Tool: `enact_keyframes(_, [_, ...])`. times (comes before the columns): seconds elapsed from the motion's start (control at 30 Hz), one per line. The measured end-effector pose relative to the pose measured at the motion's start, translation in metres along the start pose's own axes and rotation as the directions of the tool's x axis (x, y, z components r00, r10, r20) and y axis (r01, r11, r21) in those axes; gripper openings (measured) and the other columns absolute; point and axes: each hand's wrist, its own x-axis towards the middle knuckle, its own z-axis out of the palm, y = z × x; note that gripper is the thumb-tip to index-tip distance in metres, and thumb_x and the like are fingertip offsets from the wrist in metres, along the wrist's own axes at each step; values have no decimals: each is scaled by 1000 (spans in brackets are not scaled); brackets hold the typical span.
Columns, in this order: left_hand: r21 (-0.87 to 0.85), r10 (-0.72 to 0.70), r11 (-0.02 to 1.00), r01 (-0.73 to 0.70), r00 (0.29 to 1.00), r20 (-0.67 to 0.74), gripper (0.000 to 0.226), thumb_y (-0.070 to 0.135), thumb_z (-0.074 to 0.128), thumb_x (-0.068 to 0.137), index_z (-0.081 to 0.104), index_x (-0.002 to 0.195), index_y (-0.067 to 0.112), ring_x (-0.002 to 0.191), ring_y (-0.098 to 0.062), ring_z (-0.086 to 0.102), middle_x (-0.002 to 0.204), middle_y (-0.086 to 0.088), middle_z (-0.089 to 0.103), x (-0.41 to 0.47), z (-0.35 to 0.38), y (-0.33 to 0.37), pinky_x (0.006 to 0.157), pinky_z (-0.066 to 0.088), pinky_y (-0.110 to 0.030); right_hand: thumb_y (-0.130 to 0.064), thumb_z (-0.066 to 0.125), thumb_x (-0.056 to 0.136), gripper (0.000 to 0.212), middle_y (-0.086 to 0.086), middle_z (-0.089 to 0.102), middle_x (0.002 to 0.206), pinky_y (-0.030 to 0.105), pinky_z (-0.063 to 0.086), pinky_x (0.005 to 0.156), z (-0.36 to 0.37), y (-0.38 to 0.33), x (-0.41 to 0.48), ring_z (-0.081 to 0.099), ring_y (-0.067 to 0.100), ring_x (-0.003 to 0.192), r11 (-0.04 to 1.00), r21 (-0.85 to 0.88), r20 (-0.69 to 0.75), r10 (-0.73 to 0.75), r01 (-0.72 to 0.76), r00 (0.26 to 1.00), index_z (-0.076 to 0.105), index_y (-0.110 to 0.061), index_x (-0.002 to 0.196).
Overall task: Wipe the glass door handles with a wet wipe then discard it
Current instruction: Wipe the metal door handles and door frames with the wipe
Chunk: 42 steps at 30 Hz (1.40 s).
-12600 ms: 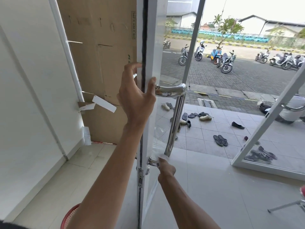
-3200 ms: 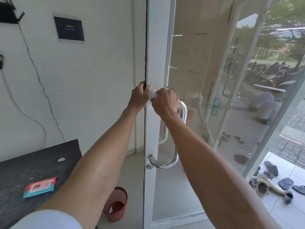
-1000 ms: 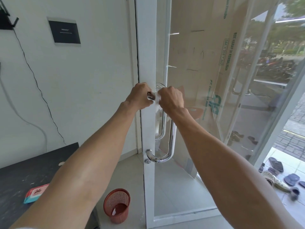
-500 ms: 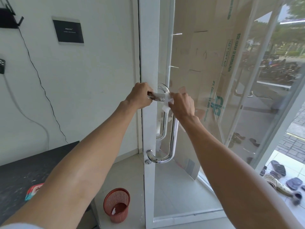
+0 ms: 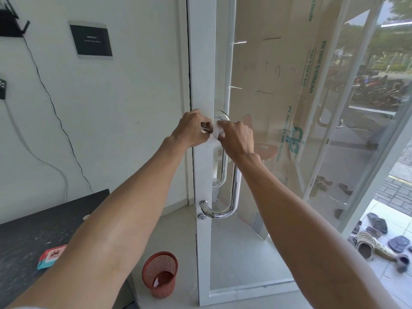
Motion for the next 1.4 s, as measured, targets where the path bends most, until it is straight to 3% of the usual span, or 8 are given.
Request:
enact_keyframes(0.23, [-63,-111,991,118,988,105,28,26,61,85,78,103,13,98,-24,58,99,-7,57,3,-8,9,90,49,-31,-5,63,80,36,15,68,91,46,54,68,-4,27,-2,64,41,80,999,31,77,40,-43,996,60,-16,113])
enact_keyframes(0.37, [-114,-163,976,184,970,178,59,51,48,93,73,95,-2,96,-22,55,100,-17,61,6,-11,7,92,47,-36,-25,85,66,74,10,68,91,42,53,64,-5,18,0,62,36,74,981,185,105,29,-49,994,39,-17,124])
enact_keyframes(0.47, [-79,-166,981,177,977,135,73,68,51,90,73,88,-1,91,-20,55,93,-14,61,8,-6,7,82,45,-30,-33,88,63,74,6,61,79,38,50,61,-4,16,2,59,32,69,973,222,131,33,-62,991,41,-16,117])
enact_keyframes(0.7, [-114,-144,983,145,989,19,44,50,72,84,78,82,7,77,-30,62,84,-19,67,6,-1,8,75,51,-33,-51,86,59,76,-1,62,119,30,43,82,-2,30,-2,57,21,107,949,315,150,-43,-6,988,55,-24,124])
enact_keyframes(0.87, [-151,-154,976,155,988,21,30,39,69,87,79,86,11,85,-29,62,87,-18,65,1,-2,9,82,52,-37,-39,50,75,71,4,56,135,36,42,95,-7,33,-14,52,22,122,829,559,81,-20,-29,997,38,-24,143])
enact_keyframes(0.97, [-152,-167,973,172,985,45,32,37,69,86,77,88,6,89,-24,61,95,-15,64,1,-4,10,84,52,-35,-39,56,74,66,-2,62,124,40,50,88,-11,21,-9,58,22,111,924,383,42,-30,12,999,44,-24,137])
enact_keyframes(1.13, [-102,-148,982,156,986,81,25,19,56,87,73,89,0,95,-23,59,99,-15,62,0,-8,12,89,51,-38,-25,68,75,26,4,62,91,32,43,62,-9,-5,15,56,26,74,989,-145,254,15,23,967,58,-14,96])
enact_keyframes(1.4, [65,-71,996,65,994,86,31,-5,59,79,77,101,8,92,-27,62,97,-12,67,3,-8,13,81,54,-36,-4,57,77,14,12,60,87,33,39,65,-3,-9,26,57,32,76,968,-233,222,-45,98,974,59,-10,90])
